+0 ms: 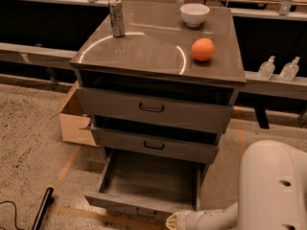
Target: Close bottom drawer
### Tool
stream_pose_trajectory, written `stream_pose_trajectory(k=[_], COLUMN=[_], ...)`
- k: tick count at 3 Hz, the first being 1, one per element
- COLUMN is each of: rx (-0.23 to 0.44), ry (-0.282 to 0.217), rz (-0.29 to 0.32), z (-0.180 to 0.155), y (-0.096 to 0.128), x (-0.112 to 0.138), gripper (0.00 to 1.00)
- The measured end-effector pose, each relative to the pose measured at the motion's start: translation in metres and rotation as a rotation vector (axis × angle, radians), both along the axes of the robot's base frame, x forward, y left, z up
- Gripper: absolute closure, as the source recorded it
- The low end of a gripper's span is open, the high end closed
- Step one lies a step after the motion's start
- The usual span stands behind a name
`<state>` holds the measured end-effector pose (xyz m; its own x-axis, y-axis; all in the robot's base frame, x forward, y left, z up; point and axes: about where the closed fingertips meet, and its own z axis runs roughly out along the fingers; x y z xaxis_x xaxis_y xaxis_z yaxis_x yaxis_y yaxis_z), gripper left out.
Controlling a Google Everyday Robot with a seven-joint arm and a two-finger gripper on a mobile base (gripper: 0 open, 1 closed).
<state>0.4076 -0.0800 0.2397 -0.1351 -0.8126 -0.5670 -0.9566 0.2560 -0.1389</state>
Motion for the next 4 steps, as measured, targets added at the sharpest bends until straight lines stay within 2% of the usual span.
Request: stream_pose_trajectory(k=[2, 3, 4], rx=[-0.022, -0.047, -0.085], ry=[-0.05, -0.088, -0.147], rz=[-0.026, -0.042, -0.064], z=[-0.034, -0.044, -0.047], y=[0.014, 0.021, 0.026], x=[0.0, 0.001, 0.008], gripper=[1.0, 1.0, 1.0])
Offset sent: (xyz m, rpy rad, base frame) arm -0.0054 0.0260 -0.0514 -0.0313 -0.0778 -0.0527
